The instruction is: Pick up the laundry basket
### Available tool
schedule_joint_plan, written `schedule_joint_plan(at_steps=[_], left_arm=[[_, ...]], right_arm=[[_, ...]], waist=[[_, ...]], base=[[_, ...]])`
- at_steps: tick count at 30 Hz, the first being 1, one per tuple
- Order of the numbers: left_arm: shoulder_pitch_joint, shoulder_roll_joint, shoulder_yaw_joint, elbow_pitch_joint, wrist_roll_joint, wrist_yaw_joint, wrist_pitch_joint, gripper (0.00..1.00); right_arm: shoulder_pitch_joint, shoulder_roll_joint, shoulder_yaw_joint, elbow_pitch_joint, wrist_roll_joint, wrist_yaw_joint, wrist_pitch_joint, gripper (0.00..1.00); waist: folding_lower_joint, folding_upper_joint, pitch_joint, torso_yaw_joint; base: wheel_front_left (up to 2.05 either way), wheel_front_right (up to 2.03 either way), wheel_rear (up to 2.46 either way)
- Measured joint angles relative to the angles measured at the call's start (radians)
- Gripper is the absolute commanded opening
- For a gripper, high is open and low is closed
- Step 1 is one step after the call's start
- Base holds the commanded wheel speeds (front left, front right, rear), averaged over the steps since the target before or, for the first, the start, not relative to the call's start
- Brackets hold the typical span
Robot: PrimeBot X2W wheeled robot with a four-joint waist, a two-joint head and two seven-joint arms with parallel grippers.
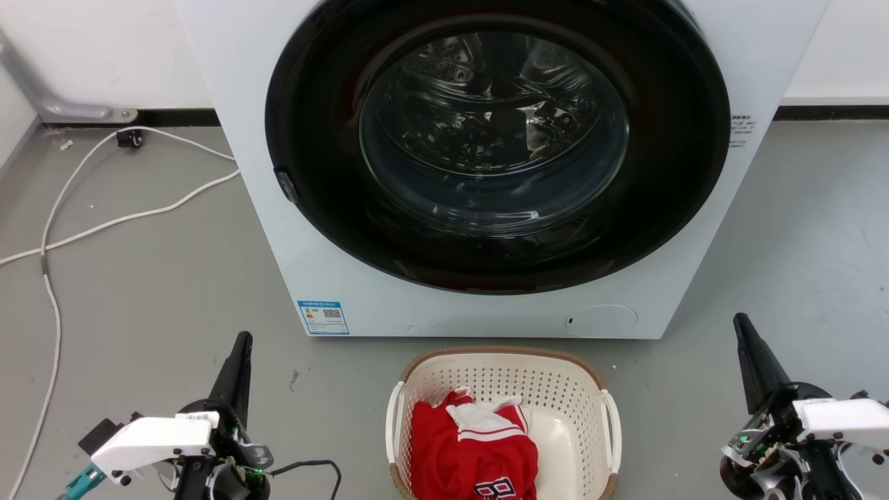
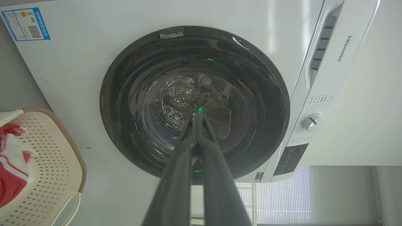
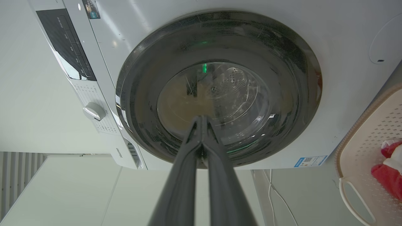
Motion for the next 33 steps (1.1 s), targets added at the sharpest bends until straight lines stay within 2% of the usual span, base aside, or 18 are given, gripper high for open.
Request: schedule_joint_plan(at_steps=[27, 28, 33], left_arm=[[0.008, -0.002, -0.001, 0.012, -0.001, 0.0, -0.001, 0.0], [0.017, -0.003, -0.002, 0.022, -0.001, 0.0, -0.002, 1.0], [0.057, -0.008, -0.007, 0.05, 0.0, 0.0, -0.012, 1.0]], right_arm=[[0.008, 0.0, 0.001, 0.012, 0.0, 0.0, 0.0, 0.0], [0.016, 0.001, 0.001, 0.022, 0.0, 0.0, 0.0, 1.0], [0.058, 0.002, 0.006, 0.049, -0.002, 0.0, -0.01, 1.0]], waist=[[0.0, 0.0, 0.0, 0.0], [0.0, -0.0001, 0.0, 0.0], [0.0, 0.0, -0.001, 0.0]], base=[[0.0, 0.0, 0.0], [0.0, 0.0, 0.0], [0.0, 0.0, 0.0]])
